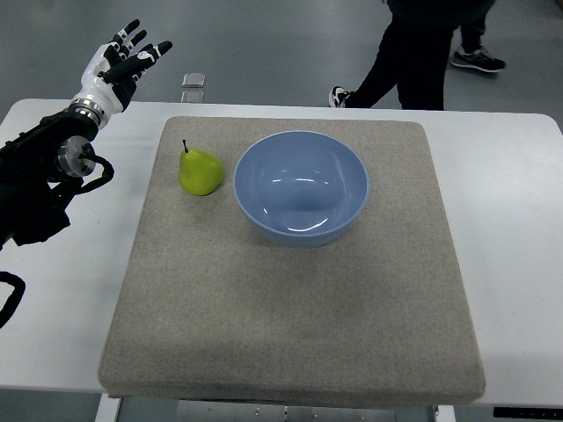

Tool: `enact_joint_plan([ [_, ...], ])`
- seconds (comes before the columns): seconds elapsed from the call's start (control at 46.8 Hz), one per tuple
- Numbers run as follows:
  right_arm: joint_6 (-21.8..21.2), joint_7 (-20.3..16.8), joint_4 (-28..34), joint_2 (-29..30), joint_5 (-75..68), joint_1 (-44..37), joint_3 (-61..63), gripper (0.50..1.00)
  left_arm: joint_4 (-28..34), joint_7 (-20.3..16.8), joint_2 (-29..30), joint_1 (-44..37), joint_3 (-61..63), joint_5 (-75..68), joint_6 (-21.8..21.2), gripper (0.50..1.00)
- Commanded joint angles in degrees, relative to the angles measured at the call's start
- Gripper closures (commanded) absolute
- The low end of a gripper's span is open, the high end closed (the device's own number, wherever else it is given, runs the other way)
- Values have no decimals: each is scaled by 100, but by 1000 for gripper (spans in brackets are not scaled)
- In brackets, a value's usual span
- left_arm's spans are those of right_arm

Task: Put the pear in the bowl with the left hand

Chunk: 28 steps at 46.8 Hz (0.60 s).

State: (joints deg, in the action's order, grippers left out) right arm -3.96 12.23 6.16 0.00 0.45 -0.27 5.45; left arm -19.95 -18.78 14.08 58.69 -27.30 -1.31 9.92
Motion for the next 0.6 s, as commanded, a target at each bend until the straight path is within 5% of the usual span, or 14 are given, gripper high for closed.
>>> enact_joint_plan([
  [0.0,0,-1,0,0,-1,0,0,574,-26,14,7,28,23,-439,10,510],
  [0.577,0,8,0,0,-1,0,0,574,-896,23,710,467,752,-3797,388,510],
])
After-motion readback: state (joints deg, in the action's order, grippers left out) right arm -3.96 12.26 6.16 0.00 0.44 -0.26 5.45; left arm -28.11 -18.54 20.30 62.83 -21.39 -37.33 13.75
